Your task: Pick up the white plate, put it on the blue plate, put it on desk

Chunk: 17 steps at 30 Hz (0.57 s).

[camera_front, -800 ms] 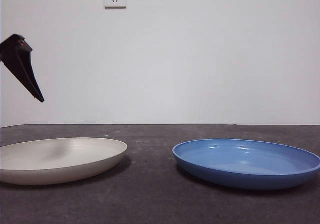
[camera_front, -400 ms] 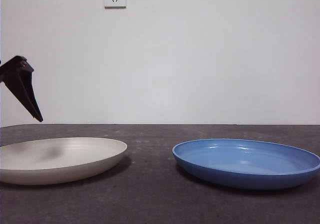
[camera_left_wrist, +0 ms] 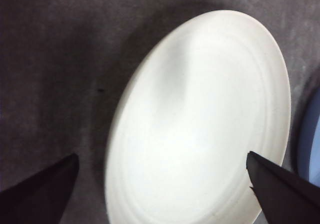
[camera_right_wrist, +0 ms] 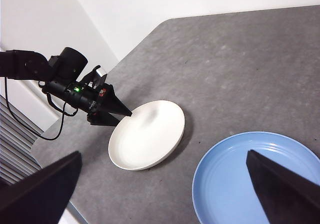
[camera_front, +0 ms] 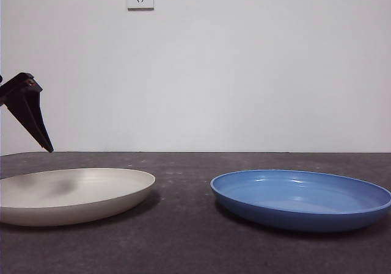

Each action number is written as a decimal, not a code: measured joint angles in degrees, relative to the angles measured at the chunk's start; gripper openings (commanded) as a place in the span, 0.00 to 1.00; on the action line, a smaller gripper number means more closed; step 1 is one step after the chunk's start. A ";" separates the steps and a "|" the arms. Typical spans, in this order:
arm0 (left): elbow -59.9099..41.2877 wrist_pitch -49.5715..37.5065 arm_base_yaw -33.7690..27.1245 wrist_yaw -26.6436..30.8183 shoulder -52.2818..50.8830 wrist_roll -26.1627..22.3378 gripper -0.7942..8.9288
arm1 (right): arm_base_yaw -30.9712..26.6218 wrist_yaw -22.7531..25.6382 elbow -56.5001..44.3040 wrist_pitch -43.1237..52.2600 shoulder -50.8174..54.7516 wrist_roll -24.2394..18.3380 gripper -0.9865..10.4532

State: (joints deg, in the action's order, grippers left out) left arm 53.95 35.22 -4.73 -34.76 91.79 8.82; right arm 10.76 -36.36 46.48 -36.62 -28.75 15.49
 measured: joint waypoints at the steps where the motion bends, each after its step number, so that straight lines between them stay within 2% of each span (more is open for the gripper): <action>1: 0.00 -0.11 -0.02 0.02 0.33 0.00 0.75 | 0.00 0.00 0.00 0.00 0.00 0.00 0.65; 6: 0.09 -0.28 -0.04 -0.09 1.81 0.00 0.74 | 0.00 0.00 0.00 -0.02 0.00 0.00 0.65; 13: 0.13 -0.48 -0.02 0.59 2.05 -0.37 0.39 | 0.00 0.00 0.00 -0.59 0.00 0.00 0.65; 17: 0.13 -0.31 -0.02 2.80 2.05 -0.39 0.31 | 0.00 0.00 0.00 -0.96 0.00 0.00 0.65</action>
State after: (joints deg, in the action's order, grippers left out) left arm 54.08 34.92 -4.75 -31.97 93.84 8.43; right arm 10.76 -36.36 46.48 -37.58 -28.75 15.49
